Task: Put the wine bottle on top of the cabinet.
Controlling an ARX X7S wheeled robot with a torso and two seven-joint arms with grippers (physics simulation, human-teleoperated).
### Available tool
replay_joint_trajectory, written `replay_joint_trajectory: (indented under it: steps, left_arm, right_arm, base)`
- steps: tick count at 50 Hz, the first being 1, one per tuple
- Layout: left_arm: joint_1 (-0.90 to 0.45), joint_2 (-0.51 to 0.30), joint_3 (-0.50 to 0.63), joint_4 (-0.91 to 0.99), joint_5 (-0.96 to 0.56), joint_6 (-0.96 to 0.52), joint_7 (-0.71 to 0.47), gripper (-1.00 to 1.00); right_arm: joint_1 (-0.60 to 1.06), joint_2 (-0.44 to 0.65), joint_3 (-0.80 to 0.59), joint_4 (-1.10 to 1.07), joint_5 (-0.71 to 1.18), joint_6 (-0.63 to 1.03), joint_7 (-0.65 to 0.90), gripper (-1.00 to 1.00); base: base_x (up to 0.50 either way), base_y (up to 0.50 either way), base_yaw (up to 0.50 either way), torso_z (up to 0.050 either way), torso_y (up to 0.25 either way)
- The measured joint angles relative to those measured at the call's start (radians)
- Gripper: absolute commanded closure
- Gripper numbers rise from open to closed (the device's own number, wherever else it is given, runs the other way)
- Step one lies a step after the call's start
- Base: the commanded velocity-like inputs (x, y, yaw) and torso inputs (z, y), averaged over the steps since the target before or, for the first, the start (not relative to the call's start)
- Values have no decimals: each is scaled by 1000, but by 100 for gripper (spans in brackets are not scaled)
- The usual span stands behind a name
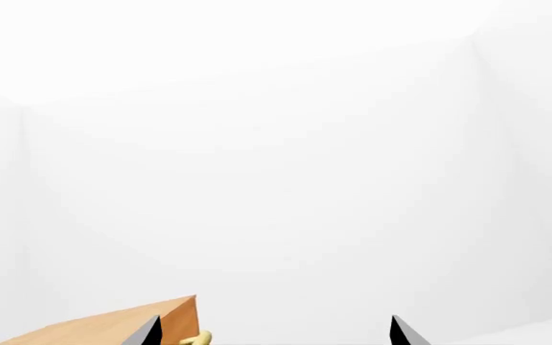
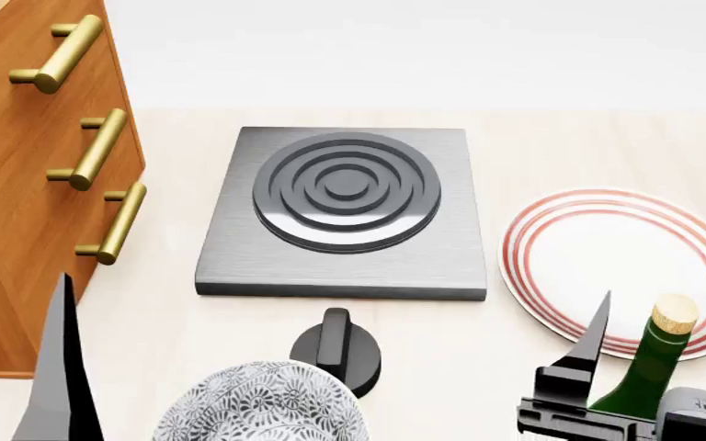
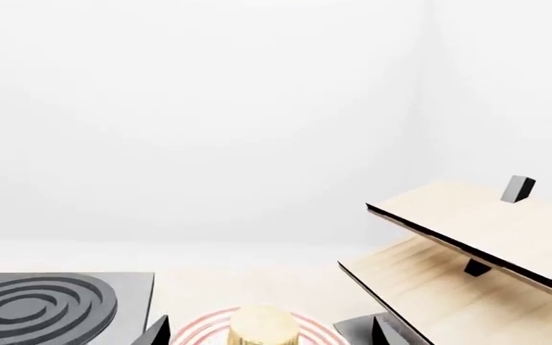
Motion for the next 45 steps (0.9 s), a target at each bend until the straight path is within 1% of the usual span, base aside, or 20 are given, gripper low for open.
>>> replay_joint_trajectory:
  steps: [18, 19, 36, 45]
  left_arm:
    - [1, 0, -1, 0, 1, -2, 1, -100]
    - [2, 0, -1, 0, 1, -2, 1, -100]
    - [3, -1, -1, 0, 4, -4, 1, -100]
    - [3, -1, 1, 0, 7, -8, 3, -100]
  right_arm:
    - [21, -11, 0, 105, 10, -46, -11, -100]
    - [22, -12, 0, 107, 11, -47, -11, 100]
    - [30, -15, -10, 121, 20, -69, -15, 100]
    - [36, -7, -14, 114, 32, -52, -14, 100]
  base:
    - [0, 0, 0, 0, 0]
    - [0, 0, 0, 0, 0]
    - [0, 0, 0, 0, 0]
    - [0, 0, 0, 0, 0]
